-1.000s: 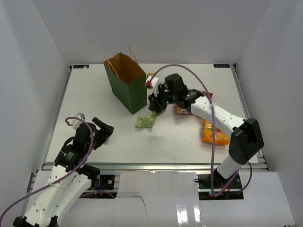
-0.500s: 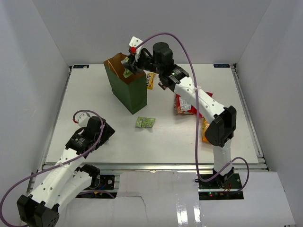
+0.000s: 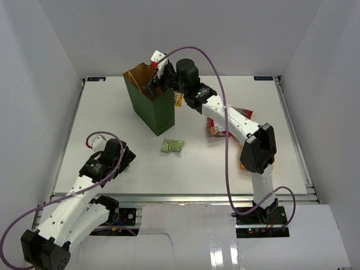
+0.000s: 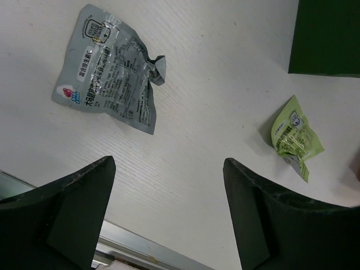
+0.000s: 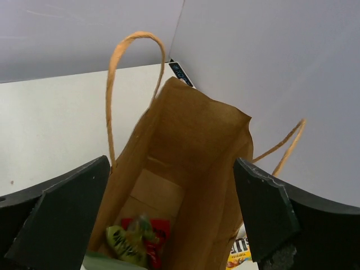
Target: Place the snacks into the paper bag
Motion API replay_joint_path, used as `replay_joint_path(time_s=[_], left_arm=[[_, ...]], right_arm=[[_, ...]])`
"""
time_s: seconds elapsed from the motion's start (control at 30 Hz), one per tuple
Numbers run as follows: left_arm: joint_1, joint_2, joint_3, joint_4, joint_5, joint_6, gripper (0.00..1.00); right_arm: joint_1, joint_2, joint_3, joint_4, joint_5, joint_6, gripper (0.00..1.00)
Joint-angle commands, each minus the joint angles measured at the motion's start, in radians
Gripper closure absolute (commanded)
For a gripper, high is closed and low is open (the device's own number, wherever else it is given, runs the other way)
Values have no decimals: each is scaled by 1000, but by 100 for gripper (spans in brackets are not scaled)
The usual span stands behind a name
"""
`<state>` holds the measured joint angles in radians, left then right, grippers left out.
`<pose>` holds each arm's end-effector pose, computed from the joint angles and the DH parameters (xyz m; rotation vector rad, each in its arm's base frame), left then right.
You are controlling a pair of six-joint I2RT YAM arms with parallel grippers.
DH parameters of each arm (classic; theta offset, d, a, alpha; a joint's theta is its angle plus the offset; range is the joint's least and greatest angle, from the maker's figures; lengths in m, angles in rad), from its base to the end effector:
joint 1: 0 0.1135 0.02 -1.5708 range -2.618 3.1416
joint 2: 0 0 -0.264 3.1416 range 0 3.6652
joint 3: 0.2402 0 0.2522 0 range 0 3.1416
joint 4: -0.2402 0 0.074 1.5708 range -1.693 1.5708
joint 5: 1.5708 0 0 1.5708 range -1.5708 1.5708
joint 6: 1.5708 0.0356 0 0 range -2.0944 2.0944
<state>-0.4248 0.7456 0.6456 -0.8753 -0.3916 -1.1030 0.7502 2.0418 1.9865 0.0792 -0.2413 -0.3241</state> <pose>0.1293 -0.0436 0.2393 -0.9536 2.2562 -0.1688 0.3572 0.3445 0.3977 -0.9641 1.2405 0.5224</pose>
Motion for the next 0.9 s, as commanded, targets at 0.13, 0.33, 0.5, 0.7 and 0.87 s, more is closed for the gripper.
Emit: replay_joint_path(time_s=[0.13,0.33,0.5,0.7,0.87], left_arm=[[11,205,51,-34,-116,-51,13],[80,455,106,-10,-115,-6,16],[155,570,121,151,-84,201,17],[210,702,149,243,-17,324,30],[215,719,135,256,-9,327,57]], right_arm=[[-32,-280,-118,-77,-304,11,8],[-119,-566,-619,-232,-553,-150,10],[-215,-739,-1009,-260,-549,-217,10],[-299,-787,-1156,-202,-579,-178,9],[-305,-772,-1163,-154,-592,-168,10]])
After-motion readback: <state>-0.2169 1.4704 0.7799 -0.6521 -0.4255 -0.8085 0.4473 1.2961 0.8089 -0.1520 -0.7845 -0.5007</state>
